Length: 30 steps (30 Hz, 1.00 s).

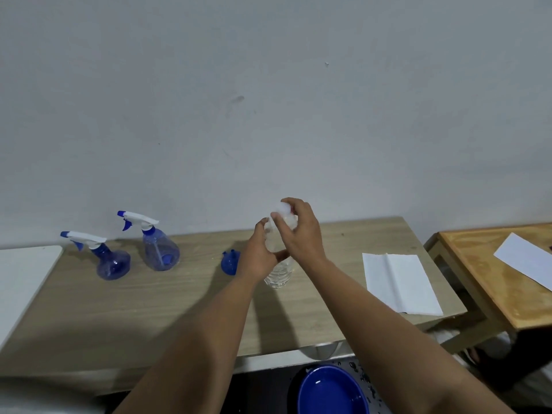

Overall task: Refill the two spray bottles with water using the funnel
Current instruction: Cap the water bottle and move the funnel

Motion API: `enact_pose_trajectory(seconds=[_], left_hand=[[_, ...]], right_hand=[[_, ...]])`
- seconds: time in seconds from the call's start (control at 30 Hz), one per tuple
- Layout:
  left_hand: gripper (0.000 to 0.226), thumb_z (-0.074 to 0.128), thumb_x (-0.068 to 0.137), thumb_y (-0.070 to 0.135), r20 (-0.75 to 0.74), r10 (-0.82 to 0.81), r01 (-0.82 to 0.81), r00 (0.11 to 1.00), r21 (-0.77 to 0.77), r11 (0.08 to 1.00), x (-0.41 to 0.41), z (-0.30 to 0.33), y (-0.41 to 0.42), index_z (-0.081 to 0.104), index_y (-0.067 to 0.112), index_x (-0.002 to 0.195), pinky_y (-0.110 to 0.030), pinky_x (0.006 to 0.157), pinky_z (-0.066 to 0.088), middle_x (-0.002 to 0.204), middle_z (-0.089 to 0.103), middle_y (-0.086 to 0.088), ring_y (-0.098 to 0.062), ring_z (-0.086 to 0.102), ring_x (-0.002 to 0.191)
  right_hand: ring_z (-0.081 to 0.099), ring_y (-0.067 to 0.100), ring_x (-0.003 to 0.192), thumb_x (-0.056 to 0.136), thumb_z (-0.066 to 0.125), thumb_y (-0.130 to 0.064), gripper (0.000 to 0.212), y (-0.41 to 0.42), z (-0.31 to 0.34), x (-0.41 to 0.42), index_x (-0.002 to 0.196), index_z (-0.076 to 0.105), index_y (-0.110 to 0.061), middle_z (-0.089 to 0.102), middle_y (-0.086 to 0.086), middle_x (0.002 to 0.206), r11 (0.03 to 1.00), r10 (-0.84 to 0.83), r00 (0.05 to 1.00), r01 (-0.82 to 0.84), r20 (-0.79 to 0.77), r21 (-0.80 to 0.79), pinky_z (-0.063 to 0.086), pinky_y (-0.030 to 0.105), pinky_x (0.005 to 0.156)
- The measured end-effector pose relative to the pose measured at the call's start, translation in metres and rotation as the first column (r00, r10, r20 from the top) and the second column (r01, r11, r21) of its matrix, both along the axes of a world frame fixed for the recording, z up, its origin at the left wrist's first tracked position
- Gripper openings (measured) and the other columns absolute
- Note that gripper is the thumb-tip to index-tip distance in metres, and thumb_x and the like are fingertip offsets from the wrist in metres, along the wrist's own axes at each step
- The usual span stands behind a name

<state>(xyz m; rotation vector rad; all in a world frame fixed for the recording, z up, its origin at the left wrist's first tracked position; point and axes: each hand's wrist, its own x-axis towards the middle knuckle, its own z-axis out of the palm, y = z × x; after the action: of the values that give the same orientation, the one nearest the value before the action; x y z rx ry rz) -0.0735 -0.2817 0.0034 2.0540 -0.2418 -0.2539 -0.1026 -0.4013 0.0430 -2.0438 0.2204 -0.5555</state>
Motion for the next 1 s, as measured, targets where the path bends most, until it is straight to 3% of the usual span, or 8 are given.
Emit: enact_pose_trajectory(seconds=[0.1,0.23,0.37,0.5,0.67,0.83,1.0], left_hand=[[0.128,0.092,0.061,0.045,0.029,-0.017,0.014,0.999,0.1,0.995,-0.003,-0.018,0.017,0.005,0.04,0.156,-0.029,0.104,0.043,0.16,0.031,0.008,-0.015,0.04,0.141],[0.126,0.088,0.064,0.054,0.069,0.107,-0.12,0.992,0.226,0.967,0.003,-0.062,0.05,0.01,0.026,0.159,-0.041,0.118,0.032,0.164,0.02,0.0,-0.022,0.02,0.151],[0.102,0.077,0.081,0.046,0.078,0.197,-0.212,0.977,0.307,0.928,0.022,-0.102,0.07,0.018,0.017,0.158,-0.045,0.119,0.029,0.163,0.026,-0.006,-0.026,0.02,0.151],[0.099,0.073,0.083,0.053,0.068,0.206,-0.217,0.976,0.386,0.897,0.041,-0.134,0.075,0.018,0.018,0.158,-0.044,0.119,0.03,0.164,0.025,-0.003,-0.022,0.025,0.15],[0.096,0.08,0.078,0.044,0.103,0.209,-0.233,0.972,0.423,0.876,0.06,-0.149,0.073,0.027,0.022,0.156,-0.04,0.116,0.037,0.159,0.036,0.002,-0.021,0.038,0.143],[0.066,0.078,0.075,0.043,0.194,0.175,-0.246,0.965,0.448,0.86,0.067,-0.146,0.074,0.054,0.022,0.132,-0.038,0.096,0.051,0.13,0.063,0.002,-0.023,0.061,0.116],[0.061,0.078,0.071,0.049,0.221,0.147,-0.236,0.964,0.464,0.854,0.074,-0.136,0.082,0.059,0.027,0.124,-0.037,0.091,0.053,0.12,0.067,0.007,-0.02,0.065,0.106]], right_hand=[[0.05,0.002,0.133,0.086,0.079,-0.057,0.078,0.007,-0.033,-0.014,0.151,0.044,-0.032,0.053,-0.013,0.144,0.993,-0.006,0.995,0.018,-0.102,0.114,0.045,0.027,0.108],[0.047,0.002,0.137,0.071,0.091,-0.058,0.107,0.012,-0.074,-0.018,0.158,0.033,-0.036,0.046,-0.016,0.152,0.978,0.006,0.983,0.032,-0.182,0.206,0.044,0.026,0.109],[0.05,0.007,0.136,0.067,0.093,-0.059,0.107,0.013,-0.107,-0.013,0.154,0.035,-0.039,0.051,-0.012,0.149,0.972,-0.008,0.971,0.064,-0.239,0.226,0.047,0.032,0.111],[0.057,0.011,0.133,0.066,0.094,-0.062,0.102,0.013,-0.132,-0.006,0.15,0.039,-0.042,0.057,-0.016,0.144,0.963,0.006,0.971,0.06,-0.24,0.264,0.055,0.045,0.108],[0.064,0.008,0.121,0.066,0.097,-0.05,0.088,0.017,-0.139,-0.001,0.137,0.046,-0.04,0.063,-0.018,0.13,0.956,-0.023,0.972,0.09,-0.235,0.279,0.059,0.042,0.1],[0.067,0.008,0.112,0.069,0.096,-0.039,0.081,0.02,-0.139,0.003,0.133,0.047,-0.036,0.065,-0.014,0.125,0.956,-0.052,0.971,0.116,-0.235,0.269,0.062,0.036,0.091],[0.068,0.006,0.106,0.071,0.094,-0.03,0.071,0.021,-0.133,0.022,0.128,0.052,-0.032,0.068,-0.011,0.118,0.954,-0.075,0.971,0.136,-0.227,0.266,0.061,0.026,0.084]])
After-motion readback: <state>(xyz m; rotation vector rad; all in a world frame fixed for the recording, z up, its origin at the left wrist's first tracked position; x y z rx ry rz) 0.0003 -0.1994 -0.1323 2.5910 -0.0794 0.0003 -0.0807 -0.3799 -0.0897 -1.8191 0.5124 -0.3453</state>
